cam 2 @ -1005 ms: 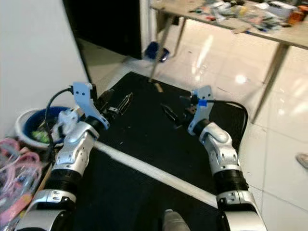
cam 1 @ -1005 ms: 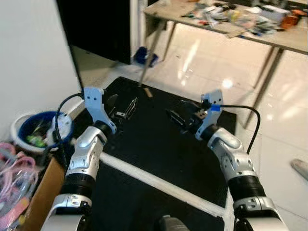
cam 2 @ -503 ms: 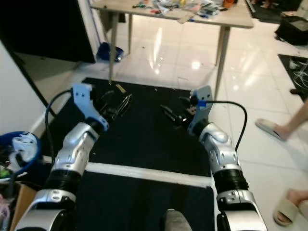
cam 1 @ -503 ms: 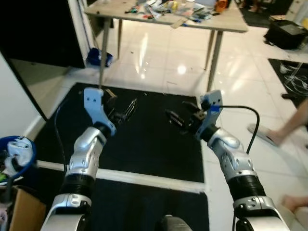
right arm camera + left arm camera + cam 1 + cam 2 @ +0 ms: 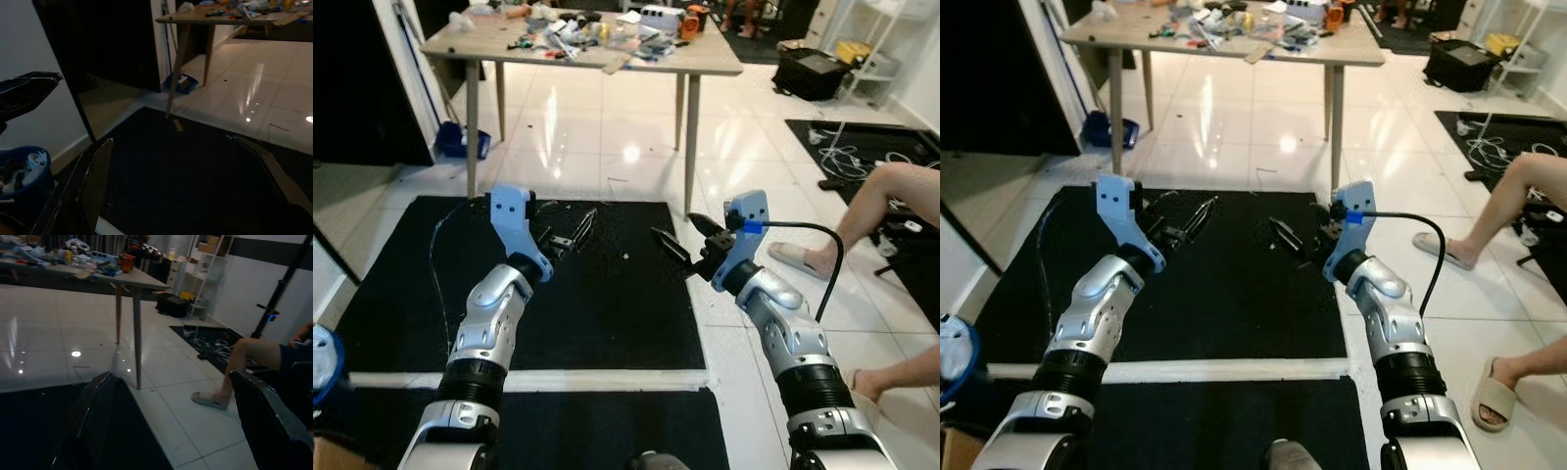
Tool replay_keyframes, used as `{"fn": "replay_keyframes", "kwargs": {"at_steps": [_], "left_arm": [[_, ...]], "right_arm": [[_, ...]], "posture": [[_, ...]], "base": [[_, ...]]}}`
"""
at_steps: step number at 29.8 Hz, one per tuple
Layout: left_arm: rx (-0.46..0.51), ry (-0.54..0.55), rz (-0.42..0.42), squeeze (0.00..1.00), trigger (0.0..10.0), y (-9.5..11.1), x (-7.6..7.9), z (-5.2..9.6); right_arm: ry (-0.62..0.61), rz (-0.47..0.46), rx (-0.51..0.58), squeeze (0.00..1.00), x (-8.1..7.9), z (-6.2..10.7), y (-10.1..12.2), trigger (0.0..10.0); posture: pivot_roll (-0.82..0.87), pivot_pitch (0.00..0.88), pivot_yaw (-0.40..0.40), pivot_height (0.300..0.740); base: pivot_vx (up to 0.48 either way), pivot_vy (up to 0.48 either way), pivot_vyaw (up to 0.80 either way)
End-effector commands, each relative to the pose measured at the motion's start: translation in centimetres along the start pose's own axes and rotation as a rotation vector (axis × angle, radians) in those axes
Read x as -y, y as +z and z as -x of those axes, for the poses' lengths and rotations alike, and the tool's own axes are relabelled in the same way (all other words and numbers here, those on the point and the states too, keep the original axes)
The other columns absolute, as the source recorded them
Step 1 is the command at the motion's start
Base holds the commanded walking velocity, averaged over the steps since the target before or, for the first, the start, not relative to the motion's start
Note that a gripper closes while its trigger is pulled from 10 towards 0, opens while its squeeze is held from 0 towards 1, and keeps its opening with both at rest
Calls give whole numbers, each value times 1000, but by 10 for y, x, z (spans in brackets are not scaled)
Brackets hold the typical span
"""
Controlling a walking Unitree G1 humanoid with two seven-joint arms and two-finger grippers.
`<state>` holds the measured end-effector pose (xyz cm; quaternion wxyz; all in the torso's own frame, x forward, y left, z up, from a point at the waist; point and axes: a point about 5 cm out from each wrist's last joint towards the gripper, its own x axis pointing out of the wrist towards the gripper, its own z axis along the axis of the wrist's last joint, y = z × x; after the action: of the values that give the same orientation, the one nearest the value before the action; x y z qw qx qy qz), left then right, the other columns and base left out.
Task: Picking trash to rubbish bin
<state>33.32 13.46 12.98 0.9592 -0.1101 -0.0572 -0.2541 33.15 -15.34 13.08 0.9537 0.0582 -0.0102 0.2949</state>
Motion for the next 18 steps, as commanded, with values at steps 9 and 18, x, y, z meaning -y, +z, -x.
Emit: {"fn": "replay_keyframes", "kwargs": {"at_steps": [9, 18], "left_arm": [[-21, -9, -5, 0, 10000, -2, 0, 0], [-20, -11, -2, 0, 10000, -2, 0, 0]], "right_arm": [[-11, 9, 26, 0, 3, 2, 4, 10000], [-8, 16, 3, 0, 2, 1, 3, 10000]], "posture": [[-52, 0, -8, 740], [-52, 0, -8, 740]], "base": [[430, 0, 0], [436, 0, -356]]}}
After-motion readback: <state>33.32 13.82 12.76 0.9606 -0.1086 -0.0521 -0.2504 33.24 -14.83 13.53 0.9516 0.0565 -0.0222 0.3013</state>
